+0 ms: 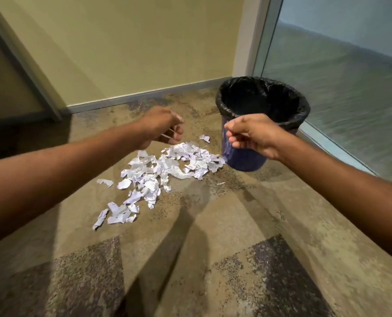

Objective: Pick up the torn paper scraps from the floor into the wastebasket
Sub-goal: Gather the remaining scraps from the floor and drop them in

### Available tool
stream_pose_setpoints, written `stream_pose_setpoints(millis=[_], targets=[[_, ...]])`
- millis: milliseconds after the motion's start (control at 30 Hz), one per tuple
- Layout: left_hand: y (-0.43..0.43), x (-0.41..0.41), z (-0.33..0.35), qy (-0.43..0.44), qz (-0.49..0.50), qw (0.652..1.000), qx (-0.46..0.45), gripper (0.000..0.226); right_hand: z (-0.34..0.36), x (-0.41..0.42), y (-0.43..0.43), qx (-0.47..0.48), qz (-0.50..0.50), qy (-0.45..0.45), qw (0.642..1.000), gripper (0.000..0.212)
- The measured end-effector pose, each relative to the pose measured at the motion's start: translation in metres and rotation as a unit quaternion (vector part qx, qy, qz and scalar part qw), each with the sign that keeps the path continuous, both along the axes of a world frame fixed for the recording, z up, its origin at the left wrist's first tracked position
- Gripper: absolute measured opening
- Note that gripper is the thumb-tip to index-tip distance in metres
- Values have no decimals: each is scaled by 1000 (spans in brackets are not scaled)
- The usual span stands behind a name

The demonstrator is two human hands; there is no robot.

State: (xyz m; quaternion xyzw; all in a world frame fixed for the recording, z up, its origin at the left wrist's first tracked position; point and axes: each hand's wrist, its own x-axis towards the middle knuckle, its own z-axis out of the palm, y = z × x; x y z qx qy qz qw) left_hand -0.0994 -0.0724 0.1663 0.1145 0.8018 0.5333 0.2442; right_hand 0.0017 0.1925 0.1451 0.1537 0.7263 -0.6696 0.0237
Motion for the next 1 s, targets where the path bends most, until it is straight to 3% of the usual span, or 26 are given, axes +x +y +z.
stream_pose_setpoints(millis=[133, 300, 433, 533, 600, 700, 867, 1000], targets=[[-68, -4, -74, -10, 11, 989, -149, 16, -62, 18, -21, 151, 75, -35, 985, 3], [-153, -6, -135, 15, 15, 951, -307, 14, -133, 29, -28, 330, 102, -39, 938, 10], [-204, -5, -167, 24, 36, 934, -356, 56, -187, 13, -22, 384, 60, -64, 919, 12], [-228, -1, -190, 13, -19, 916, -400, 98, -213, 1, -19, 423, 25, -84, 902, 15], [-236, -1, -203, 5, -51, 905, -422, 115, -224, -6, -17, 436, 1, -83, 896, 27], [-240, -3, -218, 10, -74, 907, -415, 128, -241, -14, -19, 465, -9, -76, 882, 24], [-240, -4, -242, 82, -98, 894, -430, 123, -252, -18, -30, 527, -13, -62, 848, 20], [-241, -5, -252, 116, -90, 900, -411, 90, -253, -19, -32, 586, -9, -42, 810, 29]])
